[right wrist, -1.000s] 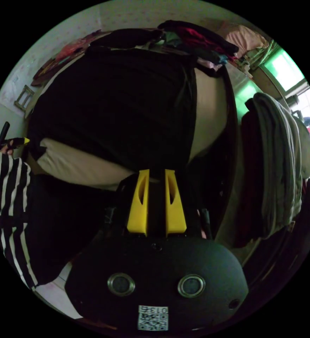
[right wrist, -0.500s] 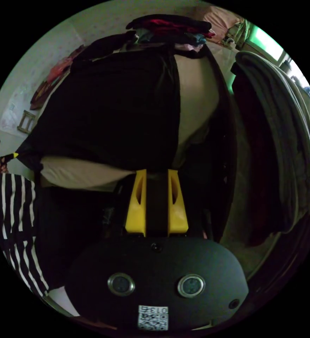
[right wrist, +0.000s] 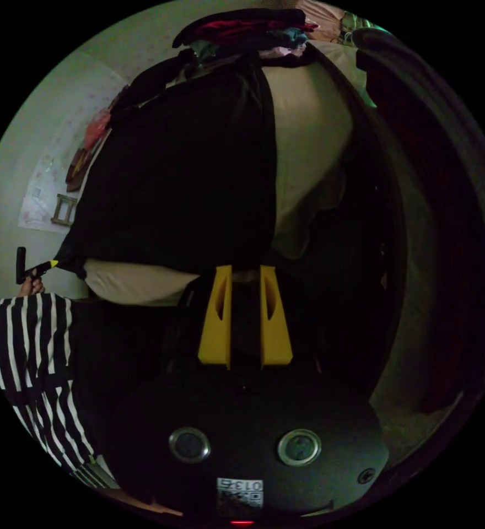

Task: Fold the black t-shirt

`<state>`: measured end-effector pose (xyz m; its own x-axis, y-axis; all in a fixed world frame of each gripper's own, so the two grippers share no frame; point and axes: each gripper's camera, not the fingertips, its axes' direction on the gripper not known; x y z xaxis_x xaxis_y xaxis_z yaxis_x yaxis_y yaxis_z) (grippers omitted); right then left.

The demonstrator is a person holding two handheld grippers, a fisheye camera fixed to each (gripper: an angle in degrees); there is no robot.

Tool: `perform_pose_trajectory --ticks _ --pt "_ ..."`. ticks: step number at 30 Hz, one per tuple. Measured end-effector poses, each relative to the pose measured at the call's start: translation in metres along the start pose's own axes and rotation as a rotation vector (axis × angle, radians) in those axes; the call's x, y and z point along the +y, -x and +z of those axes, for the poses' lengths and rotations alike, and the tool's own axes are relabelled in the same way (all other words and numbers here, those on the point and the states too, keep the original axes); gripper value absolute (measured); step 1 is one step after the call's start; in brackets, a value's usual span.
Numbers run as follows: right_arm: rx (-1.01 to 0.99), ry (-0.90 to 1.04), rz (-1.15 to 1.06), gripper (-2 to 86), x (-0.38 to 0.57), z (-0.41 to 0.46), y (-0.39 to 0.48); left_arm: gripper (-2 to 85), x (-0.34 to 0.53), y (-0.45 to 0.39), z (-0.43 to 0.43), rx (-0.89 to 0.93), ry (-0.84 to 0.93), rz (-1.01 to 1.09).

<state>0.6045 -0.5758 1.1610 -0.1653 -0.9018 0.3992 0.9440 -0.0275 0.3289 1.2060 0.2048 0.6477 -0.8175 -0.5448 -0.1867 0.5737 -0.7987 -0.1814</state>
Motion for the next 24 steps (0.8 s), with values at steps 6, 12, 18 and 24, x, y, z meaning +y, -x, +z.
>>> perform_pose_trajectory --ticks 6,12,18,24 --pt "0.039 -0.019 -0.051 3.3 0.004 -0.013 -0.002 0.3 0.014 -0.001 -0.008 -0.022 -0.037 0.002" --pt "0.053 -0.066 -0.005 8.9 0.011 -0.024 -0.013 0.3 0.022 0.0 -0.009 -0.034 -0.048 -0.002" --pt "-0.005 -0.068 0.023 10.4 0.0 -0.015 -0.02 0.3 0.024 -0.001 -0.011 -0.037 -0.049 0.007" --pt "-0.101 -0.012 0.037 3.4 -0.002 -0.025 -0.022 0.2 0.024 -0.004 -0.013 -0.046 -0.038 0.014"
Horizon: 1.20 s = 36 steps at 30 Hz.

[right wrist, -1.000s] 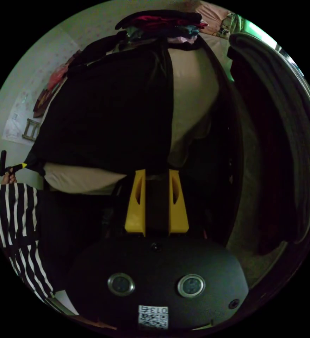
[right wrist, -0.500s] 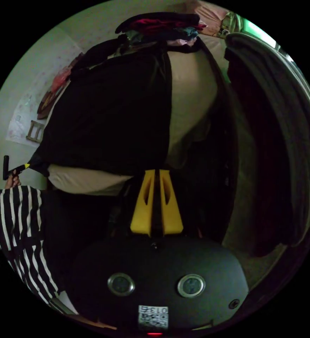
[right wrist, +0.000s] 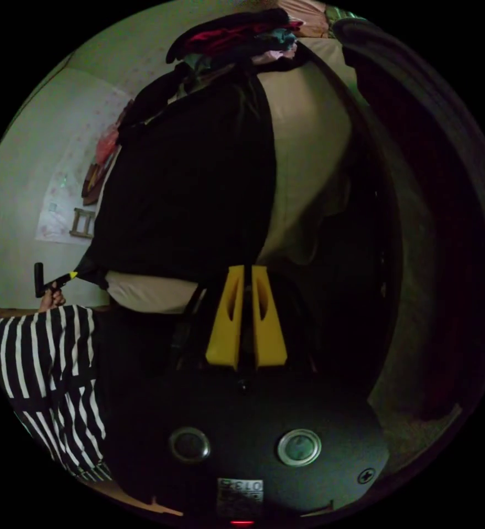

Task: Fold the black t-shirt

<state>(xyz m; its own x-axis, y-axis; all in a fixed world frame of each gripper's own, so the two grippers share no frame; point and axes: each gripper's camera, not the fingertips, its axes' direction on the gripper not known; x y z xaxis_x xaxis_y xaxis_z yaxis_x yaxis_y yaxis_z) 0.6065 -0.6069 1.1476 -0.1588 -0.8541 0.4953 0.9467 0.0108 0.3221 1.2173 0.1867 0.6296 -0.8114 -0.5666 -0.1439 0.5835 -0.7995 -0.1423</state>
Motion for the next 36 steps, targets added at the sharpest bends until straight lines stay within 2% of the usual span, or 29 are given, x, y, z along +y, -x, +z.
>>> perform_pose_trajectory --ticks 6,9,13,16,20,28,32,36 --pt "0.176 -0.023 -0.067 1.6 0.005 -0.03 0.024 -0.1 0.011 -0.002 -0.001 -0.023 0.024 -0.012" --pt "0.216 -0.063 -0.084 1.3 0.005 -0.041 0.036 -0.2 0.017 0.002 -0.002 0.0 -0.011 -0.048" --pt "0.237 -0.002 -0.086 1.2 -0.003 -0.035 0.046 -0.2 0.015 0.01 0.005 0.057 -0.004 -0.094" --pt "0.262 0.028 -0.082 1.1 -0.009 -0.035 0.058 -0.3 0.007 0.006 0.012 0.056 0.081 -0.052" --pt "0.293 0.013 -0.116 1.1 -0.017 -0.054 0.085 -0.3 -0.009 -0.001 -0.008 0.076 0.085 0.039" --pt "0.247 -0.165 -0.128 1.4 -0.078 -0.101 0.128 -0.2 -0.102 -0.001 -0.057 0.121 -0.047 0.15" --pt "0.259 -0.163 -0.07 1.8 -0.138 -0.087 0.14 -0.1 -0.161 0.008 -0.052 0.158 -0.022 0.135" --pt "0.272 -0.074 0.073 3.4 -0.201 -0.048 0.134 0.7 -0.223 0.031 -0.024 0.191 0.062 -0.004"
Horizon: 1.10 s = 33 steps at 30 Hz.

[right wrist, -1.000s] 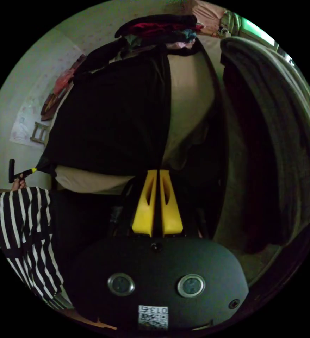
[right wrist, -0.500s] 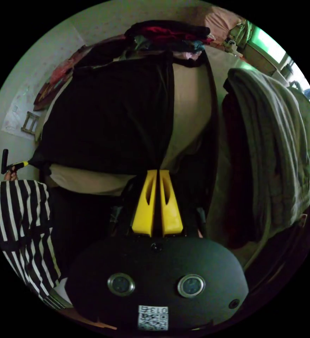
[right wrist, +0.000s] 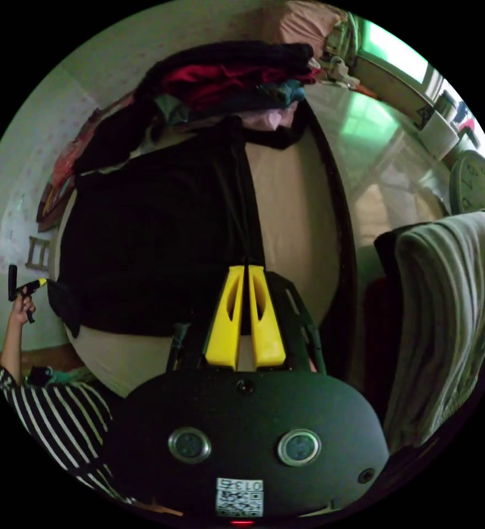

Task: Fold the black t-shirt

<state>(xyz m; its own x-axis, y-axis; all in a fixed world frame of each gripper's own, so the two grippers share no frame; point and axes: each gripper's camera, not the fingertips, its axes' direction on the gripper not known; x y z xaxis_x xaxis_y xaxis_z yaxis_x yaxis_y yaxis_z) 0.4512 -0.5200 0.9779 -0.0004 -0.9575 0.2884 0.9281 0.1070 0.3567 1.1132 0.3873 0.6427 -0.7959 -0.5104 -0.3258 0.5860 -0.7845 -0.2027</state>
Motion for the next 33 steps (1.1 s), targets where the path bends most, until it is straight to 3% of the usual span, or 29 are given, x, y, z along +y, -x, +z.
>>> perform_pose_trajectory --ticks 4,7,10,12,15,17,23,25,28,33 --pt "0.04 0.058 0.101 6.7 -0.029 0.016 0.009 3.8 -0.021 0.012 -0.003 0.028 -0.106 -0.118" --pt "0.098 -0.05 0.039 7.7 -0.031 -0.006 0.04 6.0 -0.01 -0.003 -0.017 -0.045 -0.174 -0.066" --pt "-0.04 -0.133 -0.279 8.7 -0.018 -0.016 0.118 7.9 0.01 -0.027 -0.007 -0.16 -0.097 0.029" --pt "-0.174 -0.123 -0.608 9.4 0.005 -0.008 0.206 9.3 0.024 -0.04 0.007 -0.217 -0.052 0.052" --pt "-0.321 -0.069 -0.971 10.5 0.044 0.009 0.316 11.7 0.041 -0.048 0.028 -0.181 -0.071 -0.014" --pt "-0.331 -0.074 -1.156 11.0 0.066 0.018 0.37 12.1 0.045 -0.051 0.037 -0.187 -0.083 -0.047" --pt "-0.113 -0.094 -1.689 9.3 0.115 0.057 0.467 11.3 0.031 -0.069 0.046 -0.304 -0.061 -0.004" --pt "-0.048 -0.054 -1.727 5.1 0.112 0.068 0.477 10.9 0.027 -0.071 0.046 -0.334 -0.052 0.006" --pt "-0.176 0.035 -1.653 3.1 0.086 0.061 0.483 10.0 0.022 -0.067 0.049 -0.283 -0.059 -0.005" --pt "-0.427 0.103 -1.298 2.7 -0.013 0.04 0.465 8.5 0.015 -0.069 0.053 -0.293 -0.056 -0.004"
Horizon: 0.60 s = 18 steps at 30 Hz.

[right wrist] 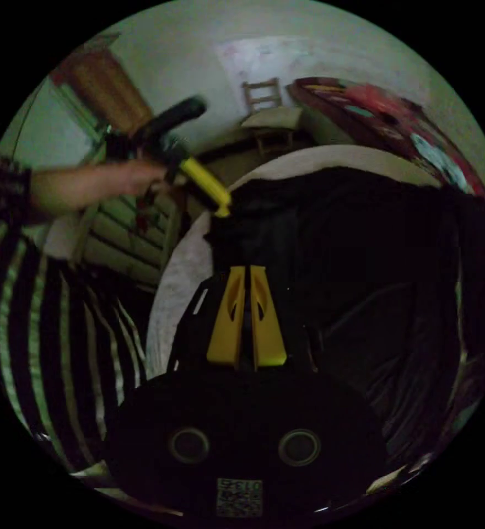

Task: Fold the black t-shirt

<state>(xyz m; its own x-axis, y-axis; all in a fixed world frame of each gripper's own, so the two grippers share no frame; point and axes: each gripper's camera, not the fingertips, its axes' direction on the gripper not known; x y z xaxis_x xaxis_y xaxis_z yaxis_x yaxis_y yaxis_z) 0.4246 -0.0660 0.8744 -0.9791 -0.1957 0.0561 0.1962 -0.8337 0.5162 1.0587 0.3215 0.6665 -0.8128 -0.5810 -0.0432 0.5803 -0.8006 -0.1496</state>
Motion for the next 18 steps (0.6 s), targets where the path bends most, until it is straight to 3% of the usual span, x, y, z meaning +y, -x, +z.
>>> perform_pose_trajectory --ticks 6,9,11,16,18 --pt "-0.024 -0.232 0.634 8.2 0.038 -0.043 -0.14 7.2 -0.013 -0.014 0.005 -0.006 0.019 0.014" --pt "-0.101 -0.328 0.81 9.5 0.08 -0.058 -0.167 7.3 -0.021 -0.022 0.006 -0.001 0.032 0.013" --pt "-0.085 -0.364 0.806 9.0 0.105 -0.072 -0.162 7.8 -0.025 -0.027 0.006 0.009 0.032 0.009" --pt "0.241 -0.382 0.847 7.0 0.206 -0.117 -0.111 8.2 -0.034 -0.053 0.009 -0.019 0.039 0.063" --pt "0.456 -0.295 1.013 7.3 0.281 -0.13 -0.084 5.3 -0.039 -0.064 0.016 -0.072 0.067 0.084"
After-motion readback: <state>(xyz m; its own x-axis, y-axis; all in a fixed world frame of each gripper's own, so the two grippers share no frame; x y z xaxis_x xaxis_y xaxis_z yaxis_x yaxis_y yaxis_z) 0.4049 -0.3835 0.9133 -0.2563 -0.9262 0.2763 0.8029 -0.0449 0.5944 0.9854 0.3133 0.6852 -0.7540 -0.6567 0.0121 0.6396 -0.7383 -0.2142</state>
